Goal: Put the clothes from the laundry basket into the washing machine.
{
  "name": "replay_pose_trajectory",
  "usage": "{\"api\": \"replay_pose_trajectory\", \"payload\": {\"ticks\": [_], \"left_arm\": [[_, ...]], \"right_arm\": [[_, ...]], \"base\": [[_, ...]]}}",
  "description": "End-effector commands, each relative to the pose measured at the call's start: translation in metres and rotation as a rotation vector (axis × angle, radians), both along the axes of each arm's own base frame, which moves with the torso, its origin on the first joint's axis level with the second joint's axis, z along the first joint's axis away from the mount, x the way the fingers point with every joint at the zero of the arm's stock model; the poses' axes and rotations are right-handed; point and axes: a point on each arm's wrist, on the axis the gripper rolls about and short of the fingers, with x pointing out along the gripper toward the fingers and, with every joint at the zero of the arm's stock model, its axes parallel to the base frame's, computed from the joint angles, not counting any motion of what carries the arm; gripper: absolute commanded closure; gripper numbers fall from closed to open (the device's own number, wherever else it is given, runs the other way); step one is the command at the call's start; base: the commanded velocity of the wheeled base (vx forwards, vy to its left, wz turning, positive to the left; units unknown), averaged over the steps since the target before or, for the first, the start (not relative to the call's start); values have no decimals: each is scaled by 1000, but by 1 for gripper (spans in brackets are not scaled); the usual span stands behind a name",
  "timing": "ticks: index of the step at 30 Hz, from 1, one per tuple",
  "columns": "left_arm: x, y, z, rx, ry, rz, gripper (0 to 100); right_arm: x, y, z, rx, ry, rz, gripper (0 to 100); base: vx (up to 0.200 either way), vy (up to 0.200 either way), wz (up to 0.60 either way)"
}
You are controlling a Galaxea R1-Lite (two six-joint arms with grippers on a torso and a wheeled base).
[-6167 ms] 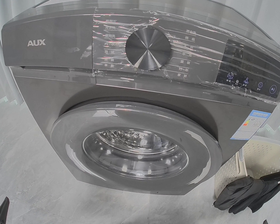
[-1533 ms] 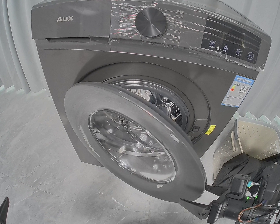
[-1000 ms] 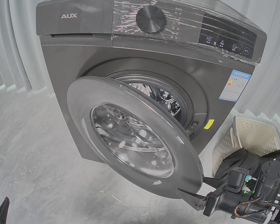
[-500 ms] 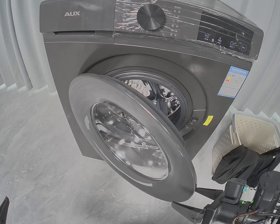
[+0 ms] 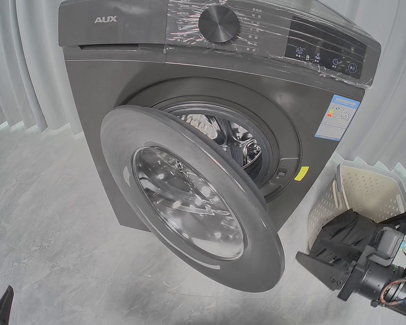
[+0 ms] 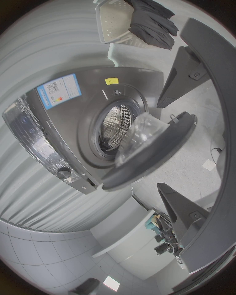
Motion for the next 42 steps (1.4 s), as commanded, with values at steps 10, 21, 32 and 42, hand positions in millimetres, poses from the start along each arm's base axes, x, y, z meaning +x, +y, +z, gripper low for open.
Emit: {"api": "replay_pose_trajectory", "payload": {"ticks": [10,21,32,42], "left_arm": [[0,0,-5,0,0,-1,0],[0,0,-5,0,0,-1,0],[0,0,-5,0,0,1,0],[0,0,-5,0,0,1,0]], "right_arm": [[42,1,-24,-93,98,-99,0],[43,22,-40,-146,105,-40,0],[44,28,-39,-154,91,-67,0],[107,59,-57,-182,107,-194,0]], "base": [[0,0,0],[0,0,0],[0,0,0],[-120,0,0]]}}
